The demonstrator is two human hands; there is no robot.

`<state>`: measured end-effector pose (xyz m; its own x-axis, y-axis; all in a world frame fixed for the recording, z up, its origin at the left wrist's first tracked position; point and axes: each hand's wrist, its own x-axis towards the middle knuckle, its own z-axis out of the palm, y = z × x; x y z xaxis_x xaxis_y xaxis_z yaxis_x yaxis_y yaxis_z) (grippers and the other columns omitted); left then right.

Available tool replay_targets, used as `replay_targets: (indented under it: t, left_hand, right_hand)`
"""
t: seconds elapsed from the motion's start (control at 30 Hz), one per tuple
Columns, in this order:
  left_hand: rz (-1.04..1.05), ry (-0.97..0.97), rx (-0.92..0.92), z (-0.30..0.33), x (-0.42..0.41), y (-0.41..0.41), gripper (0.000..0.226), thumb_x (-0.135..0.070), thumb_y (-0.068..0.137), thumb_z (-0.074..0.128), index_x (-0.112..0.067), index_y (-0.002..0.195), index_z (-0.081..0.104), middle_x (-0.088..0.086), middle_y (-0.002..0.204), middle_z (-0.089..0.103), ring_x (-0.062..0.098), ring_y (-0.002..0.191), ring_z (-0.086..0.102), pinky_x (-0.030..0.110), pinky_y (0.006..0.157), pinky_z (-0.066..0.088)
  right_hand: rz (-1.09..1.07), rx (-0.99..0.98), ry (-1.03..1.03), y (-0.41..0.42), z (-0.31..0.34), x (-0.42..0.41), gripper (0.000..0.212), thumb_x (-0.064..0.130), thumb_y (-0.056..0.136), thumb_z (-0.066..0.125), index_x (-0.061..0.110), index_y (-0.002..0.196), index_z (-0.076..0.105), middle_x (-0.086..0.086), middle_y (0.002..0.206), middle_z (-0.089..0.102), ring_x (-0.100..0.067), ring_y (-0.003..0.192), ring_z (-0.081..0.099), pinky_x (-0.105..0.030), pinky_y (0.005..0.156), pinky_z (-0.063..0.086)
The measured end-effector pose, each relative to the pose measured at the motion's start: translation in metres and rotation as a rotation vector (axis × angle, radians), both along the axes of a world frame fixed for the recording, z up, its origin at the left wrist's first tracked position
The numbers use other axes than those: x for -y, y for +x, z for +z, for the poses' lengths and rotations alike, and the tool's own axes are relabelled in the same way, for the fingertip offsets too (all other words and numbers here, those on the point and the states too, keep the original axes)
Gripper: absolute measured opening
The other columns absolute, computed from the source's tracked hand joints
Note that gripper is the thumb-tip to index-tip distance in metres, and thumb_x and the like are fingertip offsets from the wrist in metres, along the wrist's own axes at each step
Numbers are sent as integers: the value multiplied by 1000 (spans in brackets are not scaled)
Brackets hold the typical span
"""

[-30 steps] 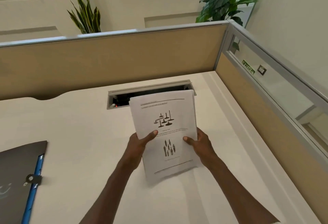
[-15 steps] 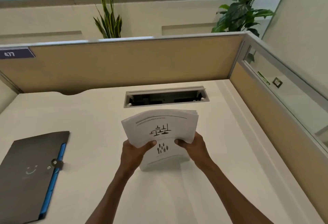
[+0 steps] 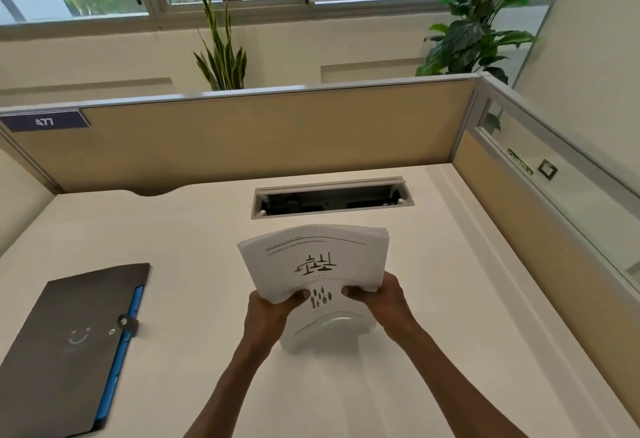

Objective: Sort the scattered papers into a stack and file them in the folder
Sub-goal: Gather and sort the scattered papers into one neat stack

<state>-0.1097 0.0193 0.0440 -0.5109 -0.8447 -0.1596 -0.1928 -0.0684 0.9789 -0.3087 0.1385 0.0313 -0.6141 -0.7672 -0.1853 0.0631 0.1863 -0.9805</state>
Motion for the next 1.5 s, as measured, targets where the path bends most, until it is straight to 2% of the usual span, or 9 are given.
replay_targets:
  t: [0.27,0.4,0.6,0.83,0.93,1.0,1.13,1.27,1.5]
  left_hand:
    - [-10,43,6,-7,1,3,22,-24,78,83,-32,99,77,-9,99,79,9,91,74,35,79,58]
    - [-22,114,-16,-4,14,9,27,-19,79,82,-23,104,75,-3,101,79,19,92,76,37,78,61]
    - [-130,313,-38,0,38,29,38,-14,76,84,-10,112,73,11,109,77,31,100,74,45,85,59]
    - [-145,514,-34,-7,59,62,50,-9,71,86,-1,118,70,18,115,73,37,107,70,54,95,54]
    - [-42,533,-23,-12,68,79,37,-9,77,82,1,111,71,16,109,76,32,98,74,43,82,60]
    - [30,504,19,-18,77,93,28,-10,81,79,1,106,73,14,102,78,24,85,77,30,66,60]
    - [141,403,123,-30,100,128,24,-8,84,77,0,105,70,16,98,77,23,79,75,26,68,59]
    - [230,234,225,-36,115,158,9,-4,85,74,-8,94,71,13,88,77,17,65,72,20,58,57]
    - [372,-101,413,-40,145,203,4,-11,88,70,-15,88,70,4,84,73,24,76,70,26,63,51]
  right_hand:
    - [29,-48,35,3,1,-7,32,16,68,87,24,95,72,10,88,76,-5,79,70,-12,59,51]
    - [82,-82,31,3,11,-6,27,23,79,79,31,102,68,12,98,76,-7,89,72,-17,68,56]
    - [228,-125,64,15,16,1,38,33,93,63,25,129,56,8,121,68,-13,108,66,-36,92,54]
    - [250,-39,65,48,7,24,23,22,94,62,24,117,64,7,109,74,-14,97,72,-36,85,56]
    - [227,-31,85,61,-1,33,19,22,94,62,27,112,65,9,106,75,-13,94,72,-33,80,56]
    - [191,-34,102,69,-8,38,18,22,93,63,28,110,66,10,105,75,-11,93,72,-29,77,54]
    - [117,-54,156,81,-23,50,21,21,93,62,24,114,65,8,105,75,-14,95,71,-33,80,55]
    - [72,-101,252,83,-34,53,26,18,93,61,17,119,63,-1,111,72,-23,100,67,-42,91,53]
    - [-34,-237,521,49,-48,37,32,18,92,61,7,122,60,-13,119,67,-32,104,63,-43,92,51]
